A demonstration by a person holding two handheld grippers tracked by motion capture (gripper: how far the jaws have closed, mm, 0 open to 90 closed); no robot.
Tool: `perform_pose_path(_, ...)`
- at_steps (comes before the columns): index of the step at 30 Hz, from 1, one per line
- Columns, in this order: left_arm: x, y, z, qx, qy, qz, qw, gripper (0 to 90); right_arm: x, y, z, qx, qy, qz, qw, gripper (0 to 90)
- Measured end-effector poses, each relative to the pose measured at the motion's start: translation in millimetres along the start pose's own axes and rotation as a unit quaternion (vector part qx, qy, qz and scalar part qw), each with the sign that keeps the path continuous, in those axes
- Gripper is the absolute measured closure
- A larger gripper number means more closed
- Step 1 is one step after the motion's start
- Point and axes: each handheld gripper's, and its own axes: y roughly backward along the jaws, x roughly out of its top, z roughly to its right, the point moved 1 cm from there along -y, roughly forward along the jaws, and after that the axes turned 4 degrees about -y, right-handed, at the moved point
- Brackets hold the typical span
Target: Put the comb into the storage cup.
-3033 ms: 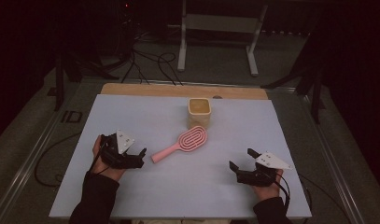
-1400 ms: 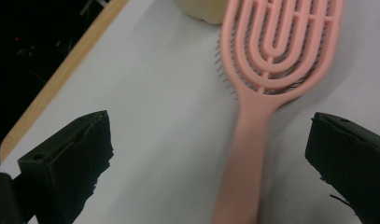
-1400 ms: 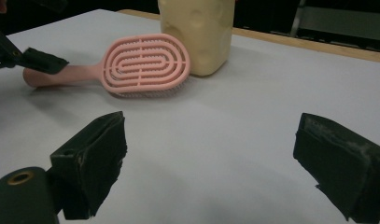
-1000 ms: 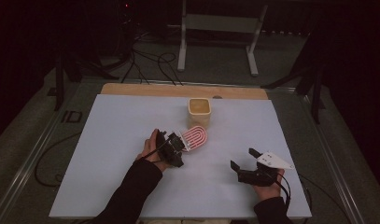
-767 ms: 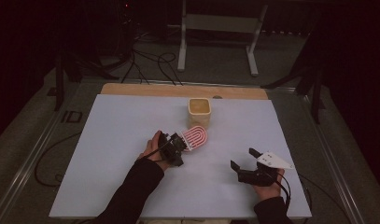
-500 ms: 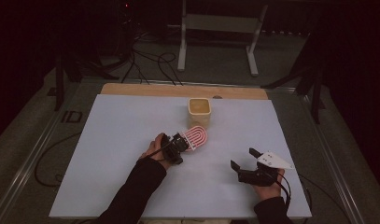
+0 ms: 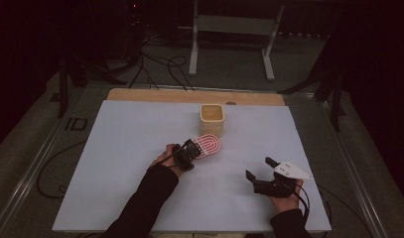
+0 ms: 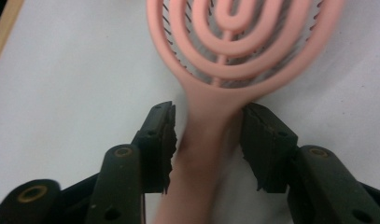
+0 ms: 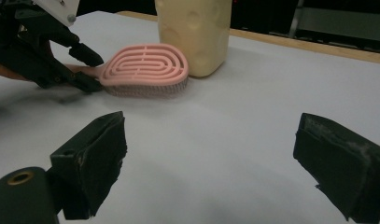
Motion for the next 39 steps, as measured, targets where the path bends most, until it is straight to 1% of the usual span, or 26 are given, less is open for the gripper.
perform_pose_path(3, 0.7, -1.6, -3.5, -0.016, 0.008, 0.002, 0.9998, 57.3, 0.0, -0.1, -0.1, 0.001, 0.000, 0.000, 1.0000, 9.3)
perform_pose_path(5, 1.4, -2.2, -5.3, -0.021, 0.008, 0.000, 0.9997, 58.0, 0.0, -0.2, -0.4, 0.001, 0.000, 0.000, 1.0000, 9.3)
perform_pose_path(10, 3.2, -3.4, -9.9, -0.039, -0.001, -0.003, 0.9992, 59.5, 0.0, -0.2, -0.2, 0.001, 0.000, -0.001, 1.0000, 9.3)
perform_pose_path(15, 5.3, -5.3, -16.4, -0.065, -0.004, -0.008, 0.9979, 60.5, -0.1, -0.4, -0.4, 0.001, 0.000, -0.001, 1.0000, 9.3)
perform_pose_path(24, 5.6, -7.7, -24.3, -0.096, -0.006, -0.008, 0.9953, 62.1, -0.3, -1.0, -0.3, 0.002, 0.001, -0.002, 1.0000, 9.3)
perform_pose_path(27, 5.7, -8.8, -27.5, -0.110, -0.003, -0.009, 0.9939, 62.2, -0.3, -1.2, -0.2, 0.002, 0.001, -0.003, 1.0000, 9.3)
perform_pose_path(30, 6.4, -9.9, -30.7, -0.123, -0.004, -0.012, 0.9923, 62.5, -0.4, -1.3, -0.3, 0.002, 0.001, -0.003, 1.0000, 9.3)
perform_pose_path(31, 6.7, -10.2, -31.2, -0.128, -0.001, -0.013, 0.9918, 62.5, -0.4, -1.4, -0.3, 0.002, 0.001, -0.003, 1.0000, 9.3)
perform_pose_path(32, 7.0, -10.8, -33.0, -0.132, -0.004, -0.015, 0.9912, 62.5, -0.5, -1.5, -0.3, 0.002, 0.001, -0.004, 1.0000, 9.3)
perform_pose_path(34, 7.3, -11.7, -35.3, -0.145, 0.001, -0.016, 0.9893, 62.6, -0.5, -1.5, -0.2, 0.001, 0.001, -0.004, 1.0000, 9.3)
perform_pose_path(37, 7.1, -13.3, -39.7, -0.164, 0.005, -0.018, 0.9863, 62.7, -0.5, -1.5, 0.2, 0.001, 0.002, -0.004, 1.0000, 9.3)
perform_pose_path(39, 7.3, -14.0, -41.8, -0.173, 0.004, -0.020, 0.9847, 62.8, -0.5, -1.5, 0.2, 0.001, 0.001, -0.004, 1.0000, 9.3)
